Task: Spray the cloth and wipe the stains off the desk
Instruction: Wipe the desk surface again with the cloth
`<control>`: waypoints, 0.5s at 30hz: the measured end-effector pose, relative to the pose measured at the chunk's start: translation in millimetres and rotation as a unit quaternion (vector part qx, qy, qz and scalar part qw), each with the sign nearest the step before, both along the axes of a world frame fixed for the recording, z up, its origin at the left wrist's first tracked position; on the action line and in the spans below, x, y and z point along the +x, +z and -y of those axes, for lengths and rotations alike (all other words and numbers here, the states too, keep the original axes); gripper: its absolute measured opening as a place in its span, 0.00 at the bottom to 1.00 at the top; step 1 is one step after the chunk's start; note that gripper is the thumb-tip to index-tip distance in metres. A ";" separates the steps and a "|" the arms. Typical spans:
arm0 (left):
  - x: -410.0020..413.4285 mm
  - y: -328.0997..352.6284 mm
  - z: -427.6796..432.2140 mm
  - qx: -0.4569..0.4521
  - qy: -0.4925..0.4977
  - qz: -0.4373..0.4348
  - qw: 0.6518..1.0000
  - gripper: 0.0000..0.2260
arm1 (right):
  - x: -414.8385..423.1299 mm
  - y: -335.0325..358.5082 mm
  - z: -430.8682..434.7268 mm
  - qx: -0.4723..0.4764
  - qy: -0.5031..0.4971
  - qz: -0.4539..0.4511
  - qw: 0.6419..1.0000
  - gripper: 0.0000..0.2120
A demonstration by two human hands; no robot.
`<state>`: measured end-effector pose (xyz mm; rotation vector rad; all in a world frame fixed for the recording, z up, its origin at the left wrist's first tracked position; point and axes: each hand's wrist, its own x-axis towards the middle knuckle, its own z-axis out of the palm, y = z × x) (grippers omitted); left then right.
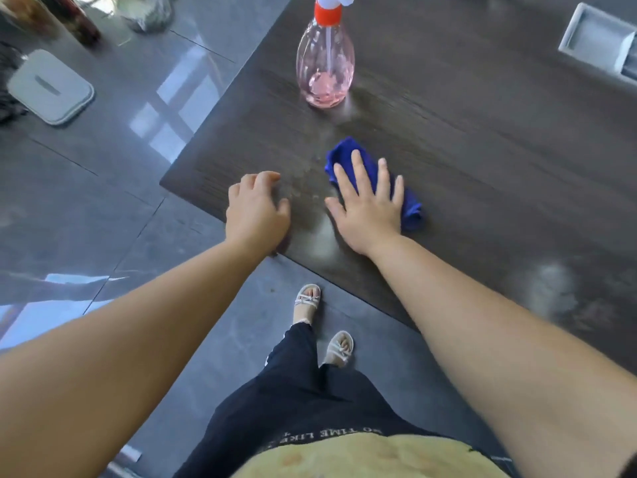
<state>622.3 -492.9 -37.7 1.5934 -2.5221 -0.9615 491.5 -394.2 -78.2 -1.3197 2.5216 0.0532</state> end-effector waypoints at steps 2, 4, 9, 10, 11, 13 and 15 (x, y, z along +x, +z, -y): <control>8.1 0.0 -10.8 -0.008 0.010 0.001 1.000 0.19 | 26.4 0.3 15.7 -0.009 0.047 0.013 0.999 0.28; 11.0 -1.0 -22.1 -0.009 0.026 -0.015 1.000 0.19 | 42.8 -0.3 4.8 -0.009 0.122 0.019 0.992 0.27; 7.3 -6.2 -60.5 -0.023 -0.013 -0.004 1.000 0.16 | 27.7 -5.1 -102.2 -0.054 0.221 0.024 0.974 0.25; 4.3 -6.2 -70.5 -0.026 -0.035 0.001 0.999 0.15 | 15.0 -6.8 -133.5 -0.051 0.195 0.004 0.979 0.25; 1.5 -6.2 -78.8 -0.027 -0.058 0.004 0.998 0.15 | 0.4 -8.5 -163.2 -0.042 0.157 -0.012 0.987 0.25; -6.3 -4.8 -96.1 -0.031 -0.109 0.002 0.994 0.15 | -28.0 -2.4 -213.6 -0.007 0.041 -0.016 0.999 0.26; -14.8 -3.3 -109.8 -0.037 -0.163 -0.001 0.986 0.14 | -39.4 4.2 -226.0 0.032 -0.129 -0.009 0.991 0.26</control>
